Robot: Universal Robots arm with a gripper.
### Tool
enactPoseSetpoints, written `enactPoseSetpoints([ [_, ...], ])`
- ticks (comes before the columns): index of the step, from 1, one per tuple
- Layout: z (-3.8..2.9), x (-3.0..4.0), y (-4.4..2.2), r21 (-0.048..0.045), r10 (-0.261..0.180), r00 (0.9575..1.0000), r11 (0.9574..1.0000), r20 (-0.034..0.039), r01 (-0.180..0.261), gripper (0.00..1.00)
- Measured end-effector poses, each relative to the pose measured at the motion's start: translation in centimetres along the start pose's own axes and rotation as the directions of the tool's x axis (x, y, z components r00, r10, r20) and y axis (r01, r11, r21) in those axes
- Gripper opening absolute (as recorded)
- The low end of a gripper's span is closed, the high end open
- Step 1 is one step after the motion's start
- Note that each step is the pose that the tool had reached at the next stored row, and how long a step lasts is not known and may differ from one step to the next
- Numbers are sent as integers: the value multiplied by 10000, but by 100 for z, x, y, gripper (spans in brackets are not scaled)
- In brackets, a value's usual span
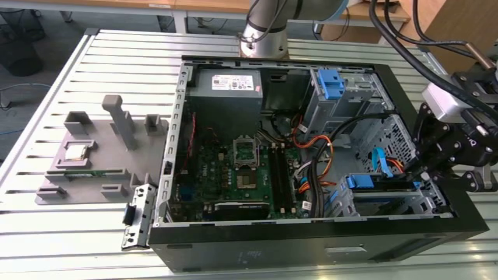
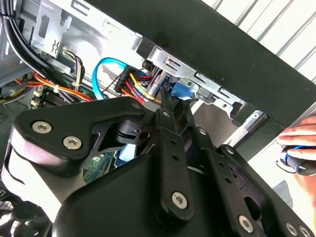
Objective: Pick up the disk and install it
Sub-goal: 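Insert the second disk wire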
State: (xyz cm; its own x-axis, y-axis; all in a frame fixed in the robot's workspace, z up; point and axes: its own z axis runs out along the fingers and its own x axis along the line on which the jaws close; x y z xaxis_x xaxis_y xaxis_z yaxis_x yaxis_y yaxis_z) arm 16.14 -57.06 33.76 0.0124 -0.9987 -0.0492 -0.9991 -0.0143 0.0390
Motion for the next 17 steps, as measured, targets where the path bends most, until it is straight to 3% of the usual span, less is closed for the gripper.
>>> enactPoseSetpoints([
  [14, 3, 24, 88, 14, 1, 10000, 10000, 1, -1, 24],
  [17, 6, 23, 89, 16, -3, 10000, 10000, 68, 3, 24],
])
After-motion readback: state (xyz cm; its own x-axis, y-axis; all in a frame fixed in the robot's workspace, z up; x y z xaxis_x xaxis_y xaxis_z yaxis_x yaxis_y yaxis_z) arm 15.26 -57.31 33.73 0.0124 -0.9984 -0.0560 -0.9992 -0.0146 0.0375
